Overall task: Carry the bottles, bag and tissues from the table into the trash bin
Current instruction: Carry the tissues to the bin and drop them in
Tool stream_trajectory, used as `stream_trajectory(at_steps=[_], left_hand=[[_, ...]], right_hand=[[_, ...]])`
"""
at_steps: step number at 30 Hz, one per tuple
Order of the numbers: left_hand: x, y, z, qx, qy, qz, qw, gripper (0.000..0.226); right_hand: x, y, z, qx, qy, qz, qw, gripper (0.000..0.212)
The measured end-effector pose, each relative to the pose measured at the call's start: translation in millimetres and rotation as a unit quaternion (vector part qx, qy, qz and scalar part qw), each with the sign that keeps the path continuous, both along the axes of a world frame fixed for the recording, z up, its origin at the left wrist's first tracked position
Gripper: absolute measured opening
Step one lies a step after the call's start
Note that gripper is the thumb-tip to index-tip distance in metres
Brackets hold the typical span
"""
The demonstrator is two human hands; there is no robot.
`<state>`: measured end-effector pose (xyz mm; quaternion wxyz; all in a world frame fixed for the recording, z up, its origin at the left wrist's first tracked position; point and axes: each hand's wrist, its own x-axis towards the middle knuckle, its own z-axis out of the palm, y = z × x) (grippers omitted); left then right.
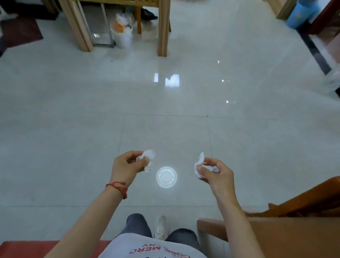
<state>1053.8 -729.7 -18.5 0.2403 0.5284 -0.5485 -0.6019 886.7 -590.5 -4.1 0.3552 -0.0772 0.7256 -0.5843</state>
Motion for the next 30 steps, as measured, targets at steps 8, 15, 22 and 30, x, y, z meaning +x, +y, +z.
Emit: stream_trajectory(at_steps=[8, 15, 22, 30], left_hand=[[-76.6, -90.3, -9.1, 0.000, -0.013, -0.024, 1.000, 0.010], [-164.1, -209.1, -14.0, -0.012, -0.017, -0.077, 0.997, 0.014], [-246.7, -290.8, -13.0, -0.004, -0.017, -0.138, 0.990, 0.014], [-346.6, -329.9, -23.8, 0.011, -0.017, -0.187, 0.982, 0.014]], right_hand=[[-65.6, -74.3, -18.7, 0.009, -0.015, -0.032, 0.999, 0.019], [-138.2, -177.7, -25.9, 0.011, -0.016, -0.091, 0.996, 0.021], [-197.7, -243.0, -24.8, 0.018, -0.015, -0.136, 0.990, 0.021], [-278.1, -277.9, -28.8, 0.026, -0.020, -0.185, 0.982, 0.020]])
